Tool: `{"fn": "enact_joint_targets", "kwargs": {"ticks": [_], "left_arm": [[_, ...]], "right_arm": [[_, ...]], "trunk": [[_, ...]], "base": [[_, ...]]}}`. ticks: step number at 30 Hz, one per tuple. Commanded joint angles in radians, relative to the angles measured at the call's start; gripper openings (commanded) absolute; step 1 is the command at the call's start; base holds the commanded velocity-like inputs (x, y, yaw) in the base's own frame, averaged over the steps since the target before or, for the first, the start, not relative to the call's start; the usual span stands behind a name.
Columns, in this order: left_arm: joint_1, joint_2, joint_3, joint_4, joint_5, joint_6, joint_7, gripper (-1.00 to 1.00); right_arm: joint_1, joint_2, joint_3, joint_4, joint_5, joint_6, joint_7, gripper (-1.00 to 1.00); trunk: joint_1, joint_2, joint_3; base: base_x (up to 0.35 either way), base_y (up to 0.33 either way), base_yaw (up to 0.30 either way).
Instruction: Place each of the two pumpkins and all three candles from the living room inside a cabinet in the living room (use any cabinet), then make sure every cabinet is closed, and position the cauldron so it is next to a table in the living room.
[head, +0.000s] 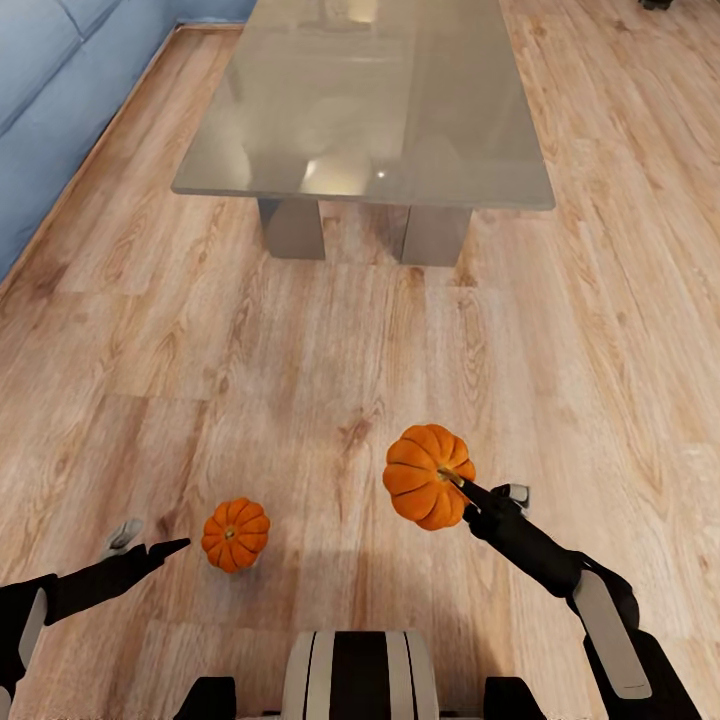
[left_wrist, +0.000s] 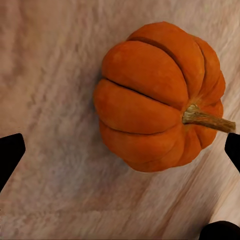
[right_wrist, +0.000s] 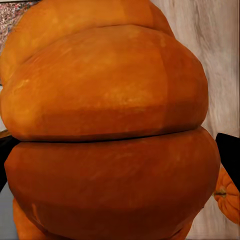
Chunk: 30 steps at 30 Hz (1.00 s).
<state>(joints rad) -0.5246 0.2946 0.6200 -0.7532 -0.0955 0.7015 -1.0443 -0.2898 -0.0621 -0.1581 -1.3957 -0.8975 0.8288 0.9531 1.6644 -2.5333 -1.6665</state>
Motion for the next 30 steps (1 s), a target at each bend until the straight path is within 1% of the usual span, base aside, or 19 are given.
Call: {"fn": "enact_joint_targets", "kwargs": {"ticks": [1, 4, 8, 14, 18, 22, 30], "left_arm": [[0.0, -0.001, 0.0, 0.0, 0.0, 0.0, 0.002, 1.0], [0.0, -0.003, 0.0, -0.001, -0.001, -0.001, 0.005, 1.0], [0.0, -0.003, 0.0, -0.001, -0.001, -0.002, 0.007, 1.0], [0.0, -0.005, -0.002, -0.001, 0.0, -0.004, 0.007, 1.0], [0.0, -0.005, -0.004, -0.001, -0.003, -0.003, 0.009, 1.0], [0.0, -0.005, -0.001, -0.001, -0.002, -0.003, 0.009, 1.0], [0.0, -0.005, -0.003, -0.002, -0.003, -0.003, 0.009, 1.0]], "right_arm": [[0.0, 0.0, 0.012, 0.0, -0.004, 0.002, 0.001, -1.0], [0.0, 0.0, 0.029, 0.0, -0.002, 0.001, 0.0, -1.0], [0.0, 0.001, 0.034, 0.0, -0.002, 0.0, -0.001, -1.0], [0.0, 0.001, 0.035, 0.0, -0.004, 0.0, -0.021, -1.0], [0.0, 0.001, 0.035, 0.0, -0.004, 0.0, -0.025, -1.0], [0.0, 0.001, 0.036, 0.0, -0.004, 0.0, -0.025, -1.0], [0.0, 0.001, 0.036, 0.0, -0.004, 0.0, -0.025, -1.0]], "trunk": [[0.0, 0.0, -0.004], [0.002, -0.001, -0.016], [0.004, -0.002, -0.031], [0.004, -0.002, -0.031], [0.004, -0.002, -0.031], [0.004, -0.002, -0.031], [0.004, -0.002, -0.031]], "base": [[0.0, 0.0, 0.0], [0.0, 0.0, 0.0], [0.0, 0.0, 0.0], [0.0, 0.0, 0.0], [0.024, -0.138, 0.0], [0.009, -0.039, 0.0], [0.103, -0.079, 0.0]]}}
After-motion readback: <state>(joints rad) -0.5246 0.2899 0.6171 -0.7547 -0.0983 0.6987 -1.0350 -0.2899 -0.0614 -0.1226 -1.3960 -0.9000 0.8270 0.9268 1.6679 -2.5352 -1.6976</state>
